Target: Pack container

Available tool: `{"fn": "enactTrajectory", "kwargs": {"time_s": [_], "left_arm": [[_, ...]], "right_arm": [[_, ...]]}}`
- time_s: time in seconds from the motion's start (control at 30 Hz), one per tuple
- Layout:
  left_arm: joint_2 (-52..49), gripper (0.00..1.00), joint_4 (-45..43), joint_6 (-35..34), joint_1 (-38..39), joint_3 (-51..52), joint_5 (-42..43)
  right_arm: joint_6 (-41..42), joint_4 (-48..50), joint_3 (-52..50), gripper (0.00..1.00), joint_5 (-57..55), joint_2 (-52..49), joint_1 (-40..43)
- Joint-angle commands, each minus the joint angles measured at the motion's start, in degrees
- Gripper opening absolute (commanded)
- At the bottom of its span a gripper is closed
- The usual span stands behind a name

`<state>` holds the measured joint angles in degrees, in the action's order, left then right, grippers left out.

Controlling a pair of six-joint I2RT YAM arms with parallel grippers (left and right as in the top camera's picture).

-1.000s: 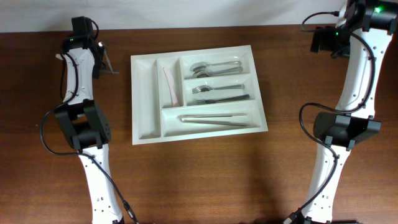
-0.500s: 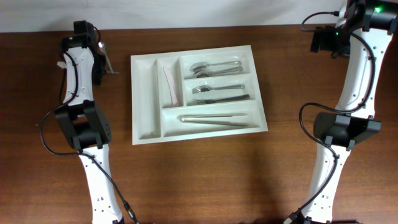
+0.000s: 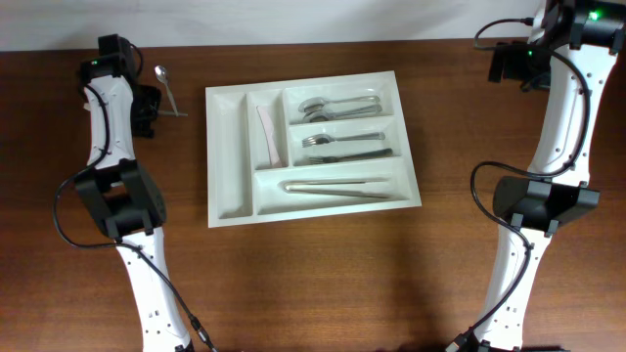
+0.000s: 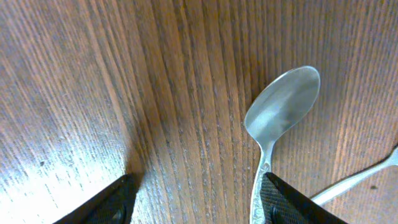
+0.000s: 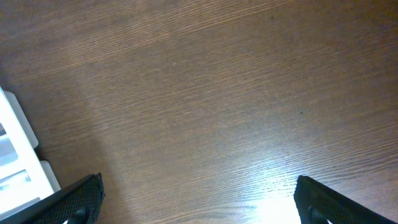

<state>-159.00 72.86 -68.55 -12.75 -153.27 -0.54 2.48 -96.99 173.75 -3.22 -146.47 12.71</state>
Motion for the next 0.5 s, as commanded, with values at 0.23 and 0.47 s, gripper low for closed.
{"fn": "enactTrajectory", "kwargs": {"time_s": [0.23,0.47], "left_arm": [[-6.21,0.79,-10.38,9.25,2.01,2.84,9.14],[-6.21,0.79,-7.17,11.67,3.21,-0.04,9.35]], "right_arm": [[-0.57,-0.33,-0.24,0.99,-0.46,0.59,0.07],[-0.57,-0.33,-0.24,0.99,-0.46,0.59,0.07]]}}
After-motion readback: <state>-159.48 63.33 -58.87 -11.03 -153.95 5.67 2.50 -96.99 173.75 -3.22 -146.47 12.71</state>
